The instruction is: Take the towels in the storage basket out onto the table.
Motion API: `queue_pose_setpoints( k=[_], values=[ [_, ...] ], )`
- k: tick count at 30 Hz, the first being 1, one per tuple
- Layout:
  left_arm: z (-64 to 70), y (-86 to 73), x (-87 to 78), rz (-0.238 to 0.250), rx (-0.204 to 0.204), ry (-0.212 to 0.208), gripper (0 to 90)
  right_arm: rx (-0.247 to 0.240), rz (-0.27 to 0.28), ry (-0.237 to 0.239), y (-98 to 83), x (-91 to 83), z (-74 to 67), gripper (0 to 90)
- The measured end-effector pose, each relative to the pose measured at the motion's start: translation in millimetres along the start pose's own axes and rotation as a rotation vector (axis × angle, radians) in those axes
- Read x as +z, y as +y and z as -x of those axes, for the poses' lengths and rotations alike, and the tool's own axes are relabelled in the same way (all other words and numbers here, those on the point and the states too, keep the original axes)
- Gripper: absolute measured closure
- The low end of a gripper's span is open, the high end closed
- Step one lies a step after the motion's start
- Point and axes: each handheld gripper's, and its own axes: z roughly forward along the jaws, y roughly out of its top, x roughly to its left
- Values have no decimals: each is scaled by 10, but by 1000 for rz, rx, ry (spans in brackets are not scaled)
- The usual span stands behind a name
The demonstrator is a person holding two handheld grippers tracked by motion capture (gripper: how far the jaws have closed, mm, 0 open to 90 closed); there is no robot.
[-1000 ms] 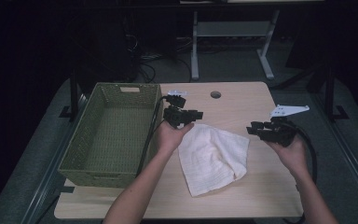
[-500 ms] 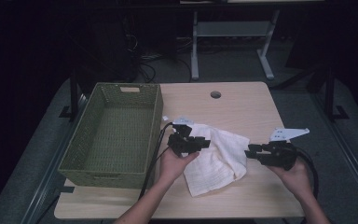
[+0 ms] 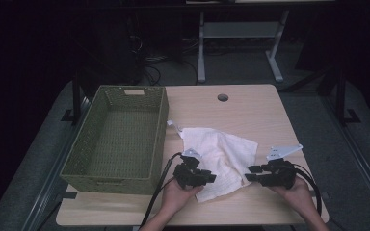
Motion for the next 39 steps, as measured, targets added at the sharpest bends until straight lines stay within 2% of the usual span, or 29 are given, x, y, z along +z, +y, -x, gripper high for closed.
queue_pose_setpoints(
  k=[4,7,12,14,15,16,19,21,23,25,26,28,29,32,35,38,39],
  values=[
    [-8,-48,61,-55,15,16,652,-26,-79,-65,-12,79,-15,859],
    [-19,-55,55,-51,18,14,660,-9,-92,-84,-18,85,55,872],
    [-43,-43,32,-55,52,54,679,16,-71,-138,-12,-35,185,863],
    [-50,-33,25,-48,60,85,679,15,-70,-171,-23,-84,242,864],
    [-65,-27,13,-54,67,98,678,32,-67,-180,-39,-116,291,864],
    [-73,-24,12,-43,57,107,678,43,-66,-187,-52,-140,330,864],
    [-102,-7,-5,-50,79,144,678,70,-62,-203,-91,-191,435,860],
    [-133,9,-1,-33,60,160,678,86,-57,-225,-120,-221,504,823],
    [-139,28,-9,-31,49,171,651,114,-30,-218,-137,-245,532,698],
    [-119,39,-45,2,46,153,643,97,7,-214,-134,-284,499,653],
    [-94,50,-71,29,42,135,643,83,33,-212,-125,-316,455,649],
    [-46,79,-109,47,51,109,648,50,72,-198,-103,-378,352,657],
    [-33,84,-109,47,53,98,660,24,92,-163,-88,-396,256,694],
    [3,86,-73,30,52,70,674,8,75,-97,-75,-323,124,754],
    [9,65,-13,-4,60,72,674,-19,37,-64,-59,-180,39,783],
    [-16,44,23,-24,52,71,668,-29,-4,-61,-34,-16,-12,786],
    [-27,39,30,-33,54,77,661,-15,-22,-59,-29,45,-16,785]
  ],
)
